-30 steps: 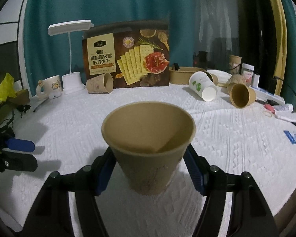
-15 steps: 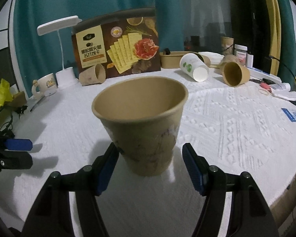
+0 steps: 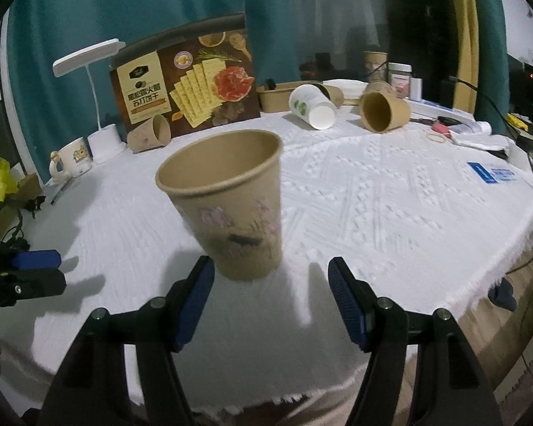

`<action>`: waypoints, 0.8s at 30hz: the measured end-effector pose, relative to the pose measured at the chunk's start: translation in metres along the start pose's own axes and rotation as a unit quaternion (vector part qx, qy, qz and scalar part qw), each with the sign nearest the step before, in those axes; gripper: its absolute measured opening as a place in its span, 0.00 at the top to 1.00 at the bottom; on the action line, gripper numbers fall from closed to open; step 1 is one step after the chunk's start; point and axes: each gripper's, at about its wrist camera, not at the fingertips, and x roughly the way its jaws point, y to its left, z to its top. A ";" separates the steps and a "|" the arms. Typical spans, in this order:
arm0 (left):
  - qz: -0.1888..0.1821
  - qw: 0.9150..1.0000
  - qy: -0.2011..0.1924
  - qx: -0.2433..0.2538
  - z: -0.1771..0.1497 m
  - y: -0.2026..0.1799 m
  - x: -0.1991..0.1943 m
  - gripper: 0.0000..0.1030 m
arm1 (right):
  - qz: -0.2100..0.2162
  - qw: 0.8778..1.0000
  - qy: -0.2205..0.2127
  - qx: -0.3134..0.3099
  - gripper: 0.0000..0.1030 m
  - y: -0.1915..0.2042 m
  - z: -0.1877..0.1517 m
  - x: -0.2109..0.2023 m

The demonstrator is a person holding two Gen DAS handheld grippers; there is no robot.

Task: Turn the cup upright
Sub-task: 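Lower the upright cup onto the table and open the right tool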

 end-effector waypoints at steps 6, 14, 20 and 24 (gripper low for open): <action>-0.003 1.000 -0.001 0.008 -0.003 -0.007 -0.003 0.22 | -0.015 1.000 0.003 0.011 0.38 -0.008 -0.009 -0.018; 0.013 0.999 -0.019 0.032 -0.006 -0.019 -0.014 0.22 | -0.038 0.998 0.016 0.042 0.38 -0.023 -0.013 -0.040; 0.032 0.997 -0.034 0.065 0.000 -0.030 -0.023 0.22 | -0.047 0.996 0.026 0.074 0.38 -0.039 -0.009 -0.056; 0.041 0.994 -0.053 0.086 0.004 -0.040 -0.031 0.22 | -0.050 0.993 0.042 0.096 0.37 -0.047 -0.004 -0.066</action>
